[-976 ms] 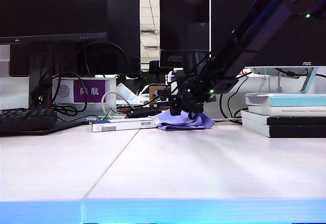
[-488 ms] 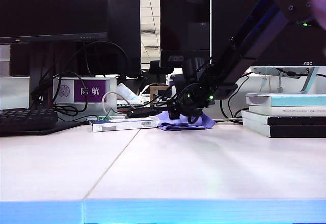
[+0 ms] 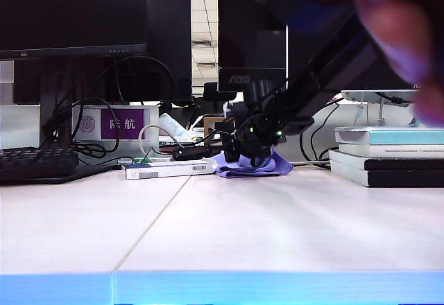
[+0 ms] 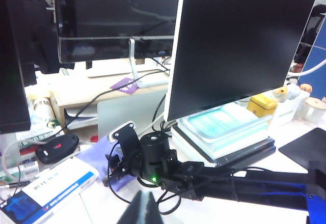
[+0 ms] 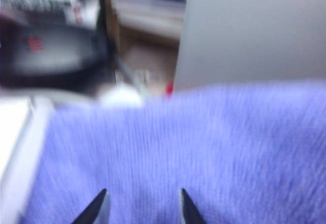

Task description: Wipe the table from front to back using the rag.

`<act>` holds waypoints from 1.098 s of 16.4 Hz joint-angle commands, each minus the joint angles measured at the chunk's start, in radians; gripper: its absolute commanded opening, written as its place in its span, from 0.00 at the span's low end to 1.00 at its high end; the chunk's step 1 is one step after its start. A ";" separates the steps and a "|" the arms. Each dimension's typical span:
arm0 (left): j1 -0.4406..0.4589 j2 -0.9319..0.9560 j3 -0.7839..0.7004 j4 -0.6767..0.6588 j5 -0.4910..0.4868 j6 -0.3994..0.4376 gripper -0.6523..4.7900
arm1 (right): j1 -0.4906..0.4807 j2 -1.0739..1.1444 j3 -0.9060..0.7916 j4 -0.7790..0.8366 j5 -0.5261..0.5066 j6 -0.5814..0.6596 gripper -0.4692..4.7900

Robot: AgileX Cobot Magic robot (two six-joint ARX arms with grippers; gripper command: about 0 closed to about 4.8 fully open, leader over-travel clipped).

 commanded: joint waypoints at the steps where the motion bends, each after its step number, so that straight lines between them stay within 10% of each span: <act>1: 0.000 -0.002 0.005 -0.007 0.009 0.001 0.11 | -0.014 0.002 0.004 -0.004 0.000 -0.019 0.43; 7: 0.000 -0.002 0.005 -0.027 0.009 0.000 0.11 | -0.044 0.022 0.004 -0.008 -0.045 -0.020 0.42; 10: 0.000 -0.002 0.005 -0.039 0.008 0.000 0.11 | -0.035 0.031 0.005 -0.064 -0.063 -0.055 0.08; 18: 0.000 -0.002 0.005 -0.060 0.008 0.001 0.11 | -0.020 0.012 0.004 -0.229 -0.037 -0.007 0.08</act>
